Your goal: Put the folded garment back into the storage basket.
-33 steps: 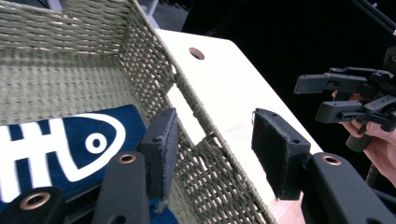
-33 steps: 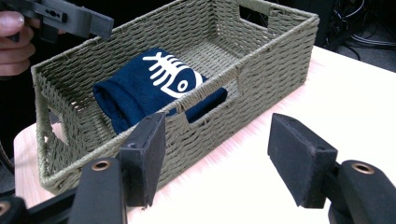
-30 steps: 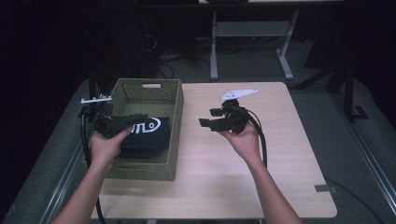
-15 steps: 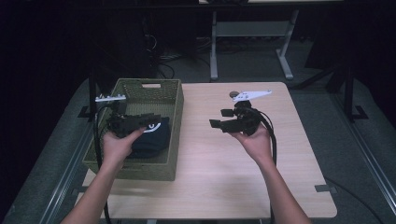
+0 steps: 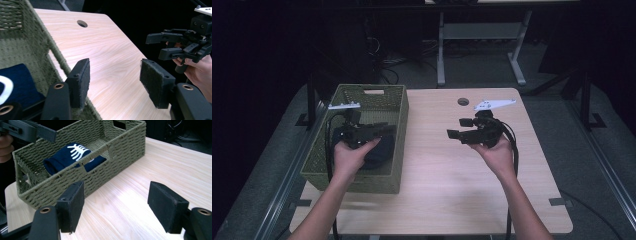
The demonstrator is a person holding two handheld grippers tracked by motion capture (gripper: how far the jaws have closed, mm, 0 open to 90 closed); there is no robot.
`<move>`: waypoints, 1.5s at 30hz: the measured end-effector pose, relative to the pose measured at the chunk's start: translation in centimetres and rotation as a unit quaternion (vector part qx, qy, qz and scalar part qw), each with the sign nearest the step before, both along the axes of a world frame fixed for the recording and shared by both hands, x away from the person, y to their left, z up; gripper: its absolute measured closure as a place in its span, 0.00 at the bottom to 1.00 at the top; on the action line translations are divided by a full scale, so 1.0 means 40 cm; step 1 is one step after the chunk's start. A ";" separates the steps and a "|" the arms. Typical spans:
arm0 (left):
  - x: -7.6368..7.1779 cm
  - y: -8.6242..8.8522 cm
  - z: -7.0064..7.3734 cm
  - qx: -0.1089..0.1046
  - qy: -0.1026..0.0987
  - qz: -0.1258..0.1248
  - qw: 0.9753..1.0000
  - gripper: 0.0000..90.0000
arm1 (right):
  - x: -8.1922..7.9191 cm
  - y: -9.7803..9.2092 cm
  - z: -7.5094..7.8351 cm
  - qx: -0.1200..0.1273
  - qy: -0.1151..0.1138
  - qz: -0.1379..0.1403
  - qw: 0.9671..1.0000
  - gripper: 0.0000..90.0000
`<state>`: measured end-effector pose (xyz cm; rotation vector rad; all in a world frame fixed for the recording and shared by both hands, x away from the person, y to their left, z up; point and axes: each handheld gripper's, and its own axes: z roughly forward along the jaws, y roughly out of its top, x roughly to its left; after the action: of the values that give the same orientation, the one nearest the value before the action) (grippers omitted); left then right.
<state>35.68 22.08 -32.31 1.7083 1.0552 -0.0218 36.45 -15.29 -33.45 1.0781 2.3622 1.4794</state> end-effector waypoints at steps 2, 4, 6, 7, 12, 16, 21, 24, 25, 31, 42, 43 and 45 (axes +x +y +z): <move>-0.002 -0.012 -0.001 -0.001 -0.001 -0.004 1.000 0.44 | -0.004 -0.012 -0.002 -0.001 0.001 -0.003 1.000 0.32; -0.005 -0.027 -0.001 0.001 -0.003 -0.005 1.000 0.42 | -0.009 -0.027 -0.005 -0.001 0.004 -0.008 1.000 0.32; -0.007 -0.040 -0.002 0.003 -0.003 -0.011 1.000 0.41 | -0.012 -0.040 -0.007 -0.002 0.002 -0.011 1.000 0.32; -0.009 -0.047 -0.002 0.004 -0.005 -0.013 1.000 0.41 | -0.015 -0.047 -0.007 -0.002 0.003 -0.013 1.000 0.32; -0.016 -0.080 -0.006 0.004 -0.007 -0.022 1.000 0.38 | -0.025 -0.080 -0.012 -0.003 0.003 -0.021 1.000 0.32; -0.023 -0.106 -0.010 0.008 -0.009 -0.027 1.000 0.36 | -0.034 -0.105 -0.013 -0.005 0.000 -0.029 1.000 0.31; -0.034 -0.143 -0.018 0.011 -0.009 -0.044 0.999 0.34 | -0.045 -0.132 -0.017 -0.004 0.004 -0.040 0.999 0.31; -0.040 -0.166 -0.022 0.017 -0.009 -0.053 0.998 0.32 | -0.053 -0.149 -0.019 -0.005 0.000 -0.047 0.999 0.31; -0.042 -0.172 -0.024 0.016 -0.009 -0.056 0.998 0.32 | -0.055 -0.155 -0.021 -0.006 -0.002 -0.048 0.999 0.31; -0.058 -0.213 -0.027 0.016 -0.019 -0.062 0.998 0.30 | -0.070 -0.191 -0.034 -0.007 0.003 -0.063 0.998 0.31; -0.103 -0.287 -0.047 0.013 -0.027 -0.079 0.996 0.28 | -0.095 -0.248 -0.057 -0.009 0.003 -0.085 0.996 0.30; -0.108 -0.293 -0.049 0.015 -0.029 -0.080 0.996 0.28 | -0.097 -0.254 -0.060 -0.010 0.004 -0.087 0.996 0.30; -0.116 -0.305 -0.054 0.020 -0.032 -0.084 0.996 0.28 | -0.104 -0.268 -0.065 -0.009 0.003 -0.093 0.996 0.30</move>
<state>31.04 9.90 -34.47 1.8187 0.8678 -0.0518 32.29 -26.02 -36.06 1.2610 2.2044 1.3889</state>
